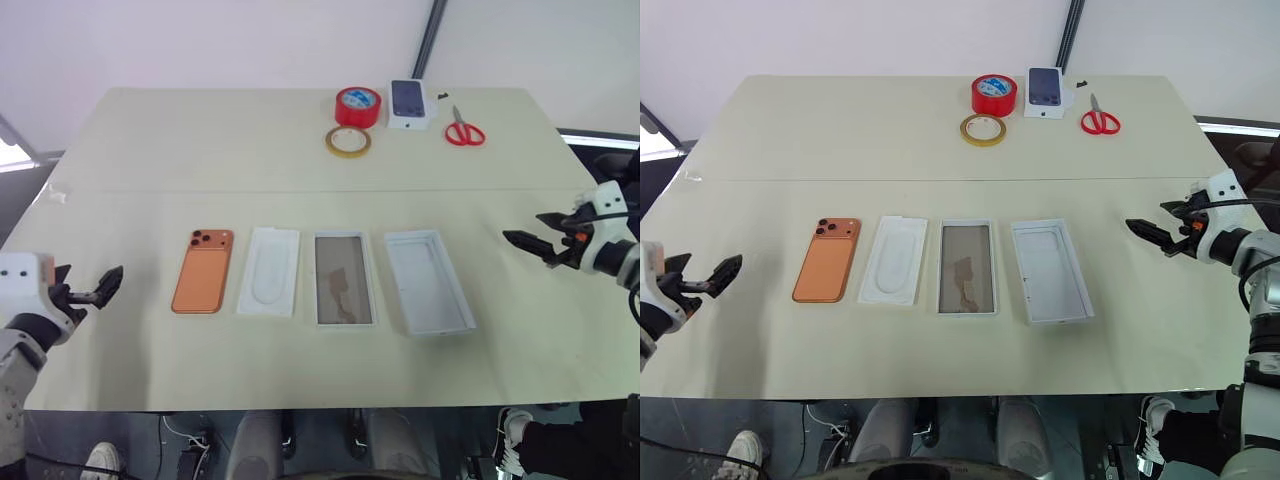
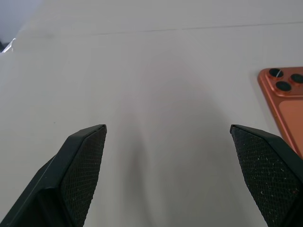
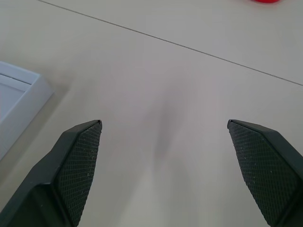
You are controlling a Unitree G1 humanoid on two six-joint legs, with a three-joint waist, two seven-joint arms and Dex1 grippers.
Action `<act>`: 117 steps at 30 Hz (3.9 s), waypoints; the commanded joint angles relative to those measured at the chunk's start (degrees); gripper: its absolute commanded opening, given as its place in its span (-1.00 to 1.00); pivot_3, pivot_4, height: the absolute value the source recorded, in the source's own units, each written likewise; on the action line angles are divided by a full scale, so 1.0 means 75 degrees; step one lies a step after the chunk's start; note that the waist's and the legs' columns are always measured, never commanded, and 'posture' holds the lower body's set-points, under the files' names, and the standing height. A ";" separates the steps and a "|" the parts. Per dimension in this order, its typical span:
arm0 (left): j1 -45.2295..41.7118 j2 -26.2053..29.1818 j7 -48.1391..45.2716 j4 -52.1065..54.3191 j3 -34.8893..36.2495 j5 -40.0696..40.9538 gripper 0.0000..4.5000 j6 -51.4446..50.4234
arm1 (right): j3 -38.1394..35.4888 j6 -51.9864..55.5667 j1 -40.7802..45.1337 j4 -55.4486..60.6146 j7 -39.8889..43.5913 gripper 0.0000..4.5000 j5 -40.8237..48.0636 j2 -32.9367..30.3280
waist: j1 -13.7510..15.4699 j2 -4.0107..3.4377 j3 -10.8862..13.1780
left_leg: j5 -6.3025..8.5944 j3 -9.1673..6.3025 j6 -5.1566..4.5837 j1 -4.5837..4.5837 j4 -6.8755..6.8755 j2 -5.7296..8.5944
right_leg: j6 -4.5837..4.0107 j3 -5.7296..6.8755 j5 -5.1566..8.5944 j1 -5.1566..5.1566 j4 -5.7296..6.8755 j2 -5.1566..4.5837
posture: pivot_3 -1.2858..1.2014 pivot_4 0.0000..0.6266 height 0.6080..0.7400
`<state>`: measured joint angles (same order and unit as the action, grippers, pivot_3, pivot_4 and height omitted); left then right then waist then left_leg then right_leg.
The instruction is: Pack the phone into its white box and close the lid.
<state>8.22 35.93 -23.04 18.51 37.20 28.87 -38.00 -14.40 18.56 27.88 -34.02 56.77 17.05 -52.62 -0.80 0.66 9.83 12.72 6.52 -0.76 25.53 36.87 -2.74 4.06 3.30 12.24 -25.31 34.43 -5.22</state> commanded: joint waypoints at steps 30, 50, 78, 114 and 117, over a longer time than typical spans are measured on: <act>-0.1745 -0.0505 0.0404 0.1802 -0.2201 0.1290 0.99 -0.1756 | 0.0911 0.1168 -0.0249 0.4206 0.0086 0.99 0.0514 0.0799 | 0.0015 0.0004 -0.0001 | -0.0017 0.0003 -0.0026 -0.0012 0.0055 -0.0003 | 0.0013 0.0001 0.0004 0.0028 0.0091 0.0035 | 0.03 -0.52 1.00; -0.3876 -0.2439 0.3046 0.2002 -0.1812 0.2464 0.99 -0.7113 | 0.2449 0.2099 -0.0698 0.7274 -0.0033 0.99 0.0806 0.1303 | 0.0203 0.0017 0.0000 | -0.0019 -0.0025 -0.0028 -0.0017 0.0086 0.0001 | 0.0022 0.0008 0.0010 0.0054 0.0101 0.0058 | 0.03 -0.52 1.00; -0.4138 -0.3060 0.3480 0.0685 -0.2143 0.2766 -0.98 -0.7267 | 0.4570 0.2931 -0.0240 0.8454 0.0313 1.00 0.0100 0.1094 | 0.0198 0.0028 -0.0007 | -0.0018 -0.0031 -0.0026 -0.0019 0.0087 0.0004 | 0.0019 0.0015 0.0010 0.0057 0.0100 0.0036 | 0.03 -0.52 1.00; -0.5559 -0.3549 0.4157 0.0190 0.0275 0.3871 -1.00 -0.7267 | 0.6117 0.3530 0.1686 0.6456 -0.0592 -0.61 -0.1663 0.3387 | 0.0187 0.0043 -0.0006 | -0.0021 -0.0030 -0.0023 -0.0014 0.0087 0.0006 | 0.0021 0.0022 0.0007 0.0055 0.0105 0.0041 | 0.03 -0.52 1.00; -0.5545 -0.3588 0.4228 0.0176 0.0279 0.3985 -1.00 -0.7267 | 0.5737 0.3595 0.1608 0.6822 -0.0435 0.02 -0.1421 0.3195 | 0.0189 0.0045 -0.0005 | -0.0021 -0.0030 -0.0023 -0.0013 0.0088 0.0008 | 0.0021 0.0023 0.0007 0.0056 0.0104 0.0038 | 0.03 -0.52 1.00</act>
<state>-32.55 8.79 8.43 18.93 39.41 57.04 -92.00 31.85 45.48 39.19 13.84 52.85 4.92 -28.10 0.62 0.99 9.79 12.57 6.29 -0.94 25.43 37.52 -2.69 4.22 3.47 12.29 -24.88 35.21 -4.94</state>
